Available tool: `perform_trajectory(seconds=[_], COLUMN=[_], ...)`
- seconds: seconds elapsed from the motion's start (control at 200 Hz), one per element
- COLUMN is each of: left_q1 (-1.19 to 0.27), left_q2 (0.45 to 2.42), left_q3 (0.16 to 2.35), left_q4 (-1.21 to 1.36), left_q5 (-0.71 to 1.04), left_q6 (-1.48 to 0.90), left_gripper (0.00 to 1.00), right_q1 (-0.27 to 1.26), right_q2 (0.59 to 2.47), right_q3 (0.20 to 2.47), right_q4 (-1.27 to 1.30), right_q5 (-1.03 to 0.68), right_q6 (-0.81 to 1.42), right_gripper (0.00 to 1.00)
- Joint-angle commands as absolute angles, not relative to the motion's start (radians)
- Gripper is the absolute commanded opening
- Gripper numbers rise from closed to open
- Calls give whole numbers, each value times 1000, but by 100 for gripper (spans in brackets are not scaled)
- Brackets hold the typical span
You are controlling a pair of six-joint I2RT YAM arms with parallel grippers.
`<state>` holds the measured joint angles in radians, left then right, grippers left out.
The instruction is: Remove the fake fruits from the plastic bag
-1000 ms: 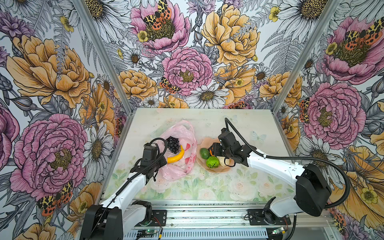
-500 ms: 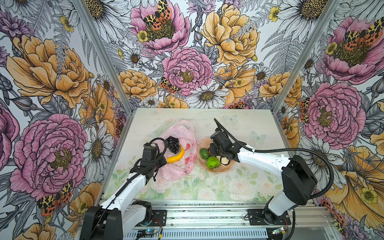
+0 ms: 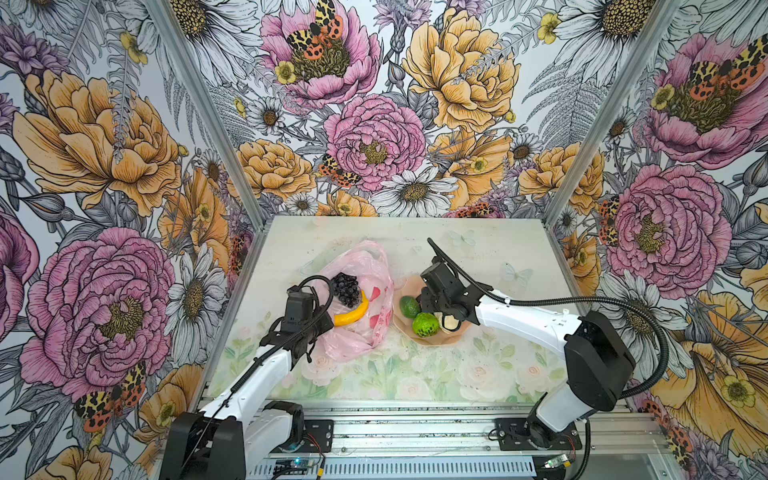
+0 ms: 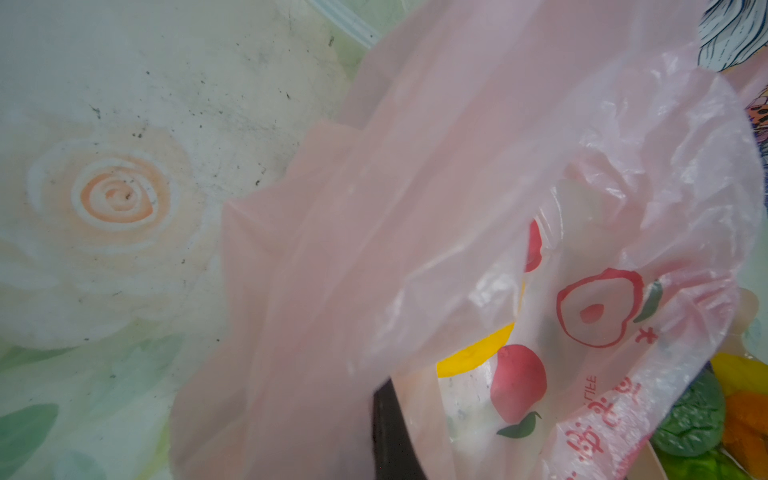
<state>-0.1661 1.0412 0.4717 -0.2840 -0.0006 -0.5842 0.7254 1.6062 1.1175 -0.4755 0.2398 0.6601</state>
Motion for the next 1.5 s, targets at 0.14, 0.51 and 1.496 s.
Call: perform_trajectory(seconds=[0.14, 0.51, 1.496], left_q1=[-172, -164, -100], left_q2=[1005, 911, 1390], left_q3=[461, 460, 791], left_q4=[-330, -514, -492], left_q5=[12, -6, -125], left_q6=[-674, -754, -638], left_gripper=[0, 42, 69], right_q1=[730, 896, 1069], right_q2=[1519, 1616, 2091], right_q3=[1154, 1351, 1486], right_q4=[-500, -483, -404], right_q5=[264, 295, 88], right_q6=[653, 633, 634], right_gripper=[53, 59, 66])
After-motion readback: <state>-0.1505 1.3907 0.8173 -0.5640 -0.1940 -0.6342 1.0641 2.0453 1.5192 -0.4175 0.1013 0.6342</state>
